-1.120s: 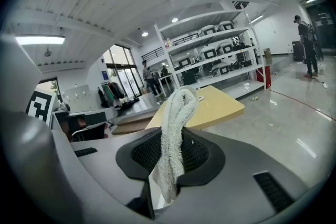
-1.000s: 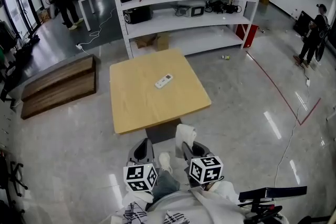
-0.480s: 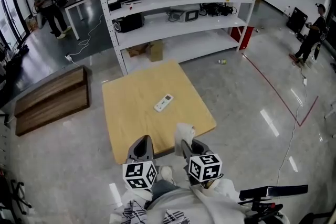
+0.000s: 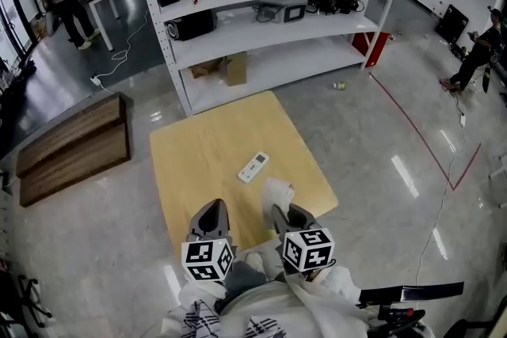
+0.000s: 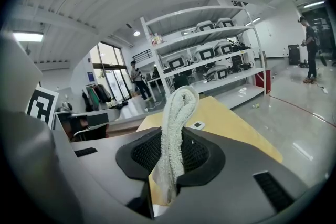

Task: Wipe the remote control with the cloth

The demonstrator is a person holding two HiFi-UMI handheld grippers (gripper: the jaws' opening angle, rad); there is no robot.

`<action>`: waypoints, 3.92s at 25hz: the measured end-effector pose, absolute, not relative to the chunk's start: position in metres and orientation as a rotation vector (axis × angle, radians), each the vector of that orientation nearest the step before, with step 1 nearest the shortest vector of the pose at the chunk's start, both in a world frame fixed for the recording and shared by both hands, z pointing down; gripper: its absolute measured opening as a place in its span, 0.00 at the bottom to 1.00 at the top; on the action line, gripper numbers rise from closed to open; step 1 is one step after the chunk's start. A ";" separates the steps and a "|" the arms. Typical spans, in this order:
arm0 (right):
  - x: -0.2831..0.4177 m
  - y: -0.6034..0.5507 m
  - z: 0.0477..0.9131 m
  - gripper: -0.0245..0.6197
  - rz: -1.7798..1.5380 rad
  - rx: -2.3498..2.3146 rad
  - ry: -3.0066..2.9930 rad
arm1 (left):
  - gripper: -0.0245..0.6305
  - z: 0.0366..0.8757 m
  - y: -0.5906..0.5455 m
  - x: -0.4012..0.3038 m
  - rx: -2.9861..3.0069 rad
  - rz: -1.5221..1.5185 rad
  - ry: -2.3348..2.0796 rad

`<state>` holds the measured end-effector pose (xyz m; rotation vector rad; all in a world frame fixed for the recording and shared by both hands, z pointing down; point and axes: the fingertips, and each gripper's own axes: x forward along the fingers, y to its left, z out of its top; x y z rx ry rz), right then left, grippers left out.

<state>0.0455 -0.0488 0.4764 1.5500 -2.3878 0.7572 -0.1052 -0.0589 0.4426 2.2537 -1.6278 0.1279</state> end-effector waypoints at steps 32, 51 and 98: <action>0.061 -0.153 0.566 0.18 0.937 1.323 -2.226 | 0.40 0.657 -0.192 -0.033 2.479 0.995 -1.012; -0.032 -0.207 0.600 0.18 0.855 0.626 -2.230 | 0.38 0.666 -0.198 -0.032 2.444 1.010 -0.877; -0.001 -0.240 0.628 0.18 0.989 0.824 -2.027 | 0.38 0.671 -0.194 -0.026 2.439 1.020 -0.839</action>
